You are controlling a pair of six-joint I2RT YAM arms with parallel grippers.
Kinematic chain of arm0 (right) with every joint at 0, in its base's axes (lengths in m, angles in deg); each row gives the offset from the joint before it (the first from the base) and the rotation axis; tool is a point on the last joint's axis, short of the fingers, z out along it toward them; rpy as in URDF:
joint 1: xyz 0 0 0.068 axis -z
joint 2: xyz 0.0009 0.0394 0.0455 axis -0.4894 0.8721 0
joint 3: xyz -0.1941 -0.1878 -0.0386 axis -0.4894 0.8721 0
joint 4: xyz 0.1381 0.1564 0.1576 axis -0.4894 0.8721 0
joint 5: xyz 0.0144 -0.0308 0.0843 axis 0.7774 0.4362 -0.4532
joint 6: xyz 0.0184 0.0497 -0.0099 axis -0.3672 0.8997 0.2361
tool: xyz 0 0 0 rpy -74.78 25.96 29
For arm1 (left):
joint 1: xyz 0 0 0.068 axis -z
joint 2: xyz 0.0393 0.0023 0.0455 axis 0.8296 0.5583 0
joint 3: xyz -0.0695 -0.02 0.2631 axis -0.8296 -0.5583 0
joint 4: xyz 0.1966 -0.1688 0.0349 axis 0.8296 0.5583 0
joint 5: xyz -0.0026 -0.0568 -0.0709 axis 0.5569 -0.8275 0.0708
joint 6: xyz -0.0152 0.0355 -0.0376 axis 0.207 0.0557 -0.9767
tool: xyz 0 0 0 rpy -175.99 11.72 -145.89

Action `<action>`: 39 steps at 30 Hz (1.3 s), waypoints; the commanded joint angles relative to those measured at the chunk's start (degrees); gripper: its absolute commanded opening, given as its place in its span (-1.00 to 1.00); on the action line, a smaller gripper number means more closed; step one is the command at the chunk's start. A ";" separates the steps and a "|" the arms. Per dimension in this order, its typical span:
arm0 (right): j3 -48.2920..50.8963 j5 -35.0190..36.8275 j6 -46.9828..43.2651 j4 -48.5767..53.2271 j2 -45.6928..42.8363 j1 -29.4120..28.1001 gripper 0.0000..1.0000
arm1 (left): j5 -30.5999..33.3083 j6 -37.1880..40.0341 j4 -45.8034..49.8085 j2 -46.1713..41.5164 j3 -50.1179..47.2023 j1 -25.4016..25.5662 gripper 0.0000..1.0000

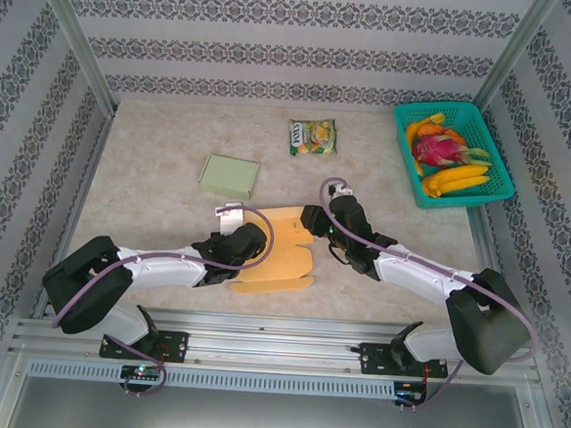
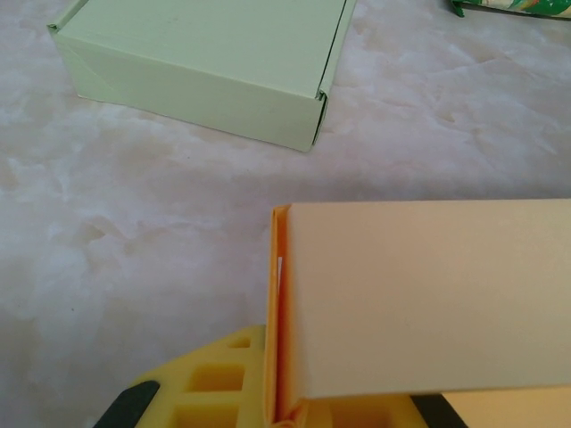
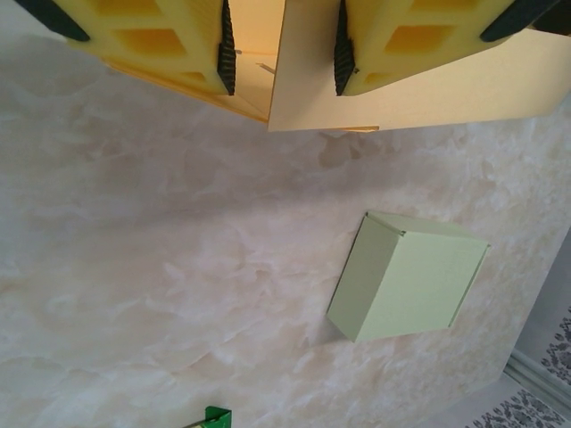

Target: Fold the paper box

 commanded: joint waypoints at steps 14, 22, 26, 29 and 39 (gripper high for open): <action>1.17 -1.54 -3.58 3.61 1.92 2.31 -0.33 | -2.92 -2.10 -5.45 -3.84 -1.48 -0.52 -1.00; -0.02 -3.59 -6.68 5.73 2.60 3.16 -0.48 | -6.40 -1.41 -9.40 -5.23 -3.68 -0.57 -1.00; 0.66 -2.01 -6.94 6.63 2.80 3.45 -0.45 | -5.47 -1.57 -9.23 -8.03 -4.67 -0.52 -1.00; 0.70 -3.15 -6.68 6.27 2.79 3.62 -0.44 | -5.85 -1.75 -10.02 -9.58 -5.70 -0.50 -1.00; -2.43 -10.61 -10.04 4.88 4.29 1.71 -0.44 | -7.93 -1.74 -10.49 -10.40 -6.22 -0.52 -1.00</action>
